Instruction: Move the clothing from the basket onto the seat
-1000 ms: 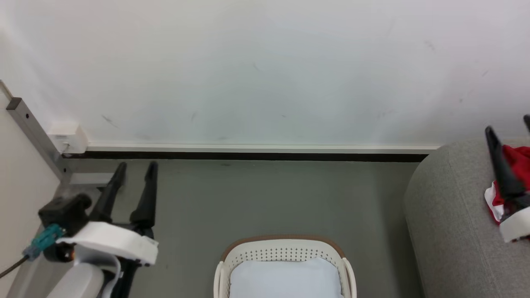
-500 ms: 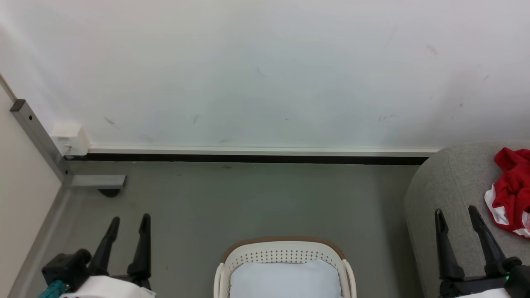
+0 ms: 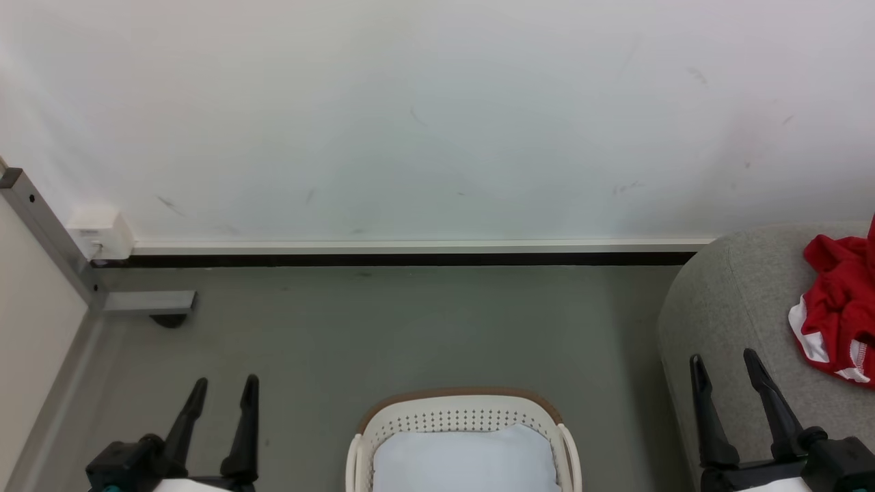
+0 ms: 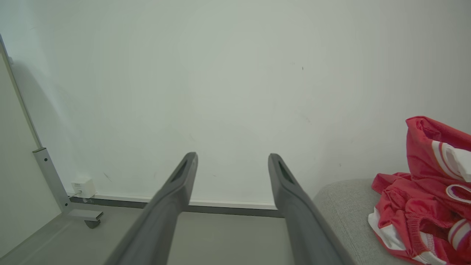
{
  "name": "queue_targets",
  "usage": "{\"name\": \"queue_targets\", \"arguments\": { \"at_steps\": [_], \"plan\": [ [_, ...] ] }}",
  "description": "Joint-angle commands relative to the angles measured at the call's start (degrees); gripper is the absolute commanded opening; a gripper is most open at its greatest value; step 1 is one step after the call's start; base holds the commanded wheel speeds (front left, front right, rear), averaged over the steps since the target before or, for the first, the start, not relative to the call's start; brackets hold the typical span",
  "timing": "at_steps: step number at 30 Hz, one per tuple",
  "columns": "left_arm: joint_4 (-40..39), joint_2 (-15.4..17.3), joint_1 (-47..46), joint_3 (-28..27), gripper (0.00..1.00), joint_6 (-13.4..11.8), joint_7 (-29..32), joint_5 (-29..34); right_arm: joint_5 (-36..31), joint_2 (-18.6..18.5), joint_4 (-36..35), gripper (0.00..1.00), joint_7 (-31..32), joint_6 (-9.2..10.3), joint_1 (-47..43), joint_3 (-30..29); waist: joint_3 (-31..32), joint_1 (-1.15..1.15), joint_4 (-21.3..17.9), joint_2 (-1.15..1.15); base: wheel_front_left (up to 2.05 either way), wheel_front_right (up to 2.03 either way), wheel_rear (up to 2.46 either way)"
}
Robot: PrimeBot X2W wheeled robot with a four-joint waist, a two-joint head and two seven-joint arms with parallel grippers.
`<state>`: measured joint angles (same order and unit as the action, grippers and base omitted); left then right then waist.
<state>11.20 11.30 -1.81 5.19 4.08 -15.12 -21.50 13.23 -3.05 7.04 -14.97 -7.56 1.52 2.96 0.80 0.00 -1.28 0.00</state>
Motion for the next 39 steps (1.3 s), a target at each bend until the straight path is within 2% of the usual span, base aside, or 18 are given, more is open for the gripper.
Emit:
{"name": "queue_targets", "arguments": {
  "at_steps": [1,21,22,25,39],
  "plan": [
    [0.44,-0.46,-0.02,-0.80,1.00,0.50,-0.03,1.32,0.06,0.21,-0.19,1.00,-0.18,0.15,0.77,-0.02,-0.05,0.00,0.13,0.00,0.00,0.00,0.00],
    [2.46,-3.42,-0.96,-4.70,1.00,2.93,-0.03,5.03,2.24,0.23,0.93,1.00,-0.20,0.15,1.32,1.64,-0.03,0.00,0.20,0.00,0.00,0.00,0.00],
    [2.43,-3.46,-0.58,-4.60,0.00,2.96,0.00,4.31,1.49,0.19,0.70,0.00,0.00,0.00,0.74,1.75,-0.03,0.00,0.20,0.00,0.00,0.00,0.00],
    [3.82,-3.92,0.20,-4.41,0.00,2.96,0.08,4.20,1.51,0.22,1.90,0.00,0.05,0.00,-0.17,1.96,-0.02,0.00,0.21,0.00,0.00,0.00,0.00],
    [3.76,-4.73,-1.07,-6.02,0.00,2.96,4.28,-9.69,17.13,-0.82,2.73,0.00,2.98,0.02,0.86,1.12,-0.10,0.00,0.33,0.00,0.00,0.00,0.00]
  ]
}}
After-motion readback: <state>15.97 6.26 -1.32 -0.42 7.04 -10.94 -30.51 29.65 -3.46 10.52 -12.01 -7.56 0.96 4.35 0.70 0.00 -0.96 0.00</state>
